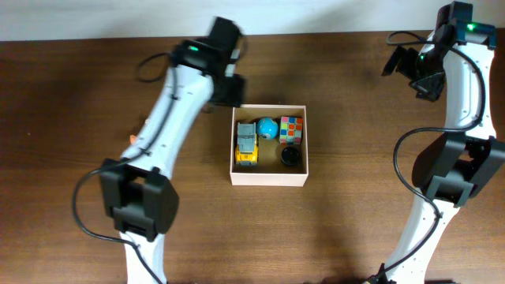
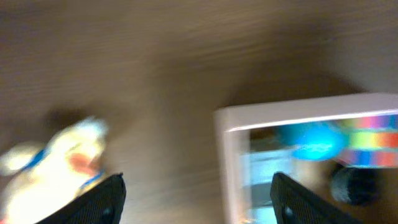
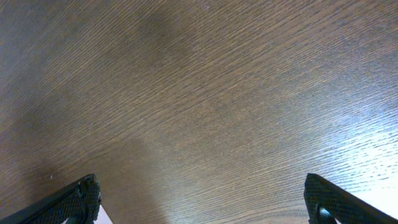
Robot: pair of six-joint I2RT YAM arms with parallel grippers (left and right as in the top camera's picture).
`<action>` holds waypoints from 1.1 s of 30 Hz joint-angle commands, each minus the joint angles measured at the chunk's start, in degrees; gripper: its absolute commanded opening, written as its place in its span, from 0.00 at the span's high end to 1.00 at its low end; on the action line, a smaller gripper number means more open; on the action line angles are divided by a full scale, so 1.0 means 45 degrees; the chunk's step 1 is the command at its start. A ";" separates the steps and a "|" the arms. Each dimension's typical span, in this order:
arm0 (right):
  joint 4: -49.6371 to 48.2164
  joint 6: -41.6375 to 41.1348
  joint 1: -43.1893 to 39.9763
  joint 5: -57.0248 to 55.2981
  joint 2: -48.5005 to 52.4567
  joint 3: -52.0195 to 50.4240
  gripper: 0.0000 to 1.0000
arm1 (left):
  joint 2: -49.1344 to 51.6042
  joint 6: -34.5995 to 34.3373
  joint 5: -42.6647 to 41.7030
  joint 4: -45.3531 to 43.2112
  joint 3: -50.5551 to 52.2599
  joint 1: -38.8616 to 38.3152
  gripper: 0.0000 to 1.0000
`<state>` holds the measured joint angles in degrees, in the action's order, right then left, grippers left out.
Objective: Pack container
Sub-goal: 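Move the left gripper to the yellow plush duck and grasp it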
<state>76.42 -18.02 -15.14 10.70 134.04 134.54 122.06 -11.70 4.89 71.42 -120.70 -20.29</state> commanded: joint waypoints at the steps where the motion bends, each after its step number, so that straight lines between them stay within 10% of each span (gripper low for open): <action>1: -0.0005 -0.0015 0.0000 0.0151 -0.0325 -0.0068 0.01 | -0.0029 -0.0335 0.1093 0.0554 -0.0160 0.1190 0.23; 33: -0.0005 -0.0015 0.0000 0.0155 -0.0325 -0.0068 0.01 | 0.0024 -0.0078 0.1787 -0.0253 0.5085 0.3798 0.38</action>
<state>76.42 -17.98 -15.14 10.70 134.04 134.54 122.06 -13.02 12.32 71.18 -100.42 -3.25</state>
